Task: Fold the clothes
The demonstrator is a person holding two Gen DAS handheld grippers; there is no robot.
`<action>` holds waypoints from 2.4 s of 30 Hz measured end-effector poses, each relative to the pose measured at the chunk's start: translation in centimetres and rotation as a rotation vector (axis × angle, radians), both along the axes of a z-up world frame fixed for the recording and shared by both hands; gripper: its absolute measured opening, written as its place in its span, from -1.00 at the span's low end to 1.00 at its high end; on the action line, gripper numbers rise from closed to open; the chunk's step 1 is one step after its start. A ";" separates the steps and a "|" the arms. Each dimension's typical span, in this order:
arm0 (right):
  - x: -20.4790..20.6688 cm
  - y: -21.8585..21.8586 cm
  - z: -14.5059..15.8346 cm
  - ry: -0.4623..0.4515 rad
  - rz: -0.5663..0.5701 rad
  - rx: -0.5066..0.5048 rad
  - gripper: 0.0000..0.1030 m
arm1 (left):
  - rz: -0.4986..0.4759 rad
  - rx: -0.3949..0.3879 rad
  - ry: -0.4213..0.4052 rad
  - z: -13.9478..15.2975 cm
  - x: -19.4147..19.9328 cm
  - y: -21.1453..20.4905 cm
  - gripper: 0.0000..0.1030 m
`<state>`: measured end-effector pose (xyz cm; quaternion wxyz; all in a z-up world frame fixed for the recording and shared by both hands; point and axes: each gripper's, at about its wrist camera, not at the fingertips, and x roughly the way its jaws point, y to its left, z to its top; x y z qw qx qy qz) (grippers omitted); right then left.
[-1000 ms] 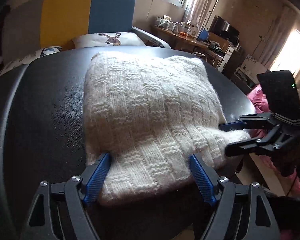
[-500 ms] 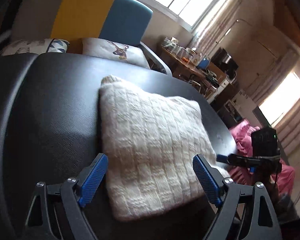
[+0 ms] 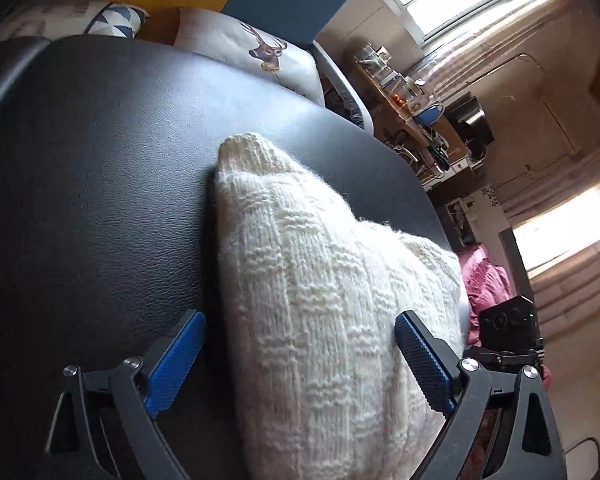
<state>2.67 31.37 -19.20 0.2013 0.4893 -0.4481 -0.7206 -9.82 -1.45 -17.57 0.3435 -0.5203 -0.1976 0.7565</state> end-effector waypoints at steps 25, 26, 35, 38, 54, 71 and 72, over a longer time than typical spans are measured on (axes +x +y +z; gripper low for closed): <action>1.6 -3.8 1.2 0.084 0.040 0.200 0.27 | -0.134 -0.014 0.035 0.3 3.0 0.7 0.09; 2.0 -4.0 1.2 0.100 0.040 0.211 0.23 | -0.127 -0.010 0.043 0.4 3.4 0.6 0.06; 5.3 -4.1 2.1 0.198 0.021 0.212 0.14 | -0.137 0.068 0.088 1.8 6.7 0.0 -0.03; 6.2 -3.3 2.3 0.212 -0.005 0.175 0.12 | -0.172 0.085 0.110 2.9 7.3 0.9 -0.04; 12.0 6.3 8.4 0.399 -0.322 0.098 0.12 | -0.471 0.221 0.226 12.0 4.8 18.5 -0.05; 11.4 30.0 1.3 0.158 -0.620 0.227 -0.05 | -0.630 -0.184 0.221 5.5 -1.6 44.2 0.04; 12.1 30.0 -0.2 0.154 -0.617 0.215 -0.04 | -0.601 -0.217 0.215 4.2 -2.2 44.4 0.12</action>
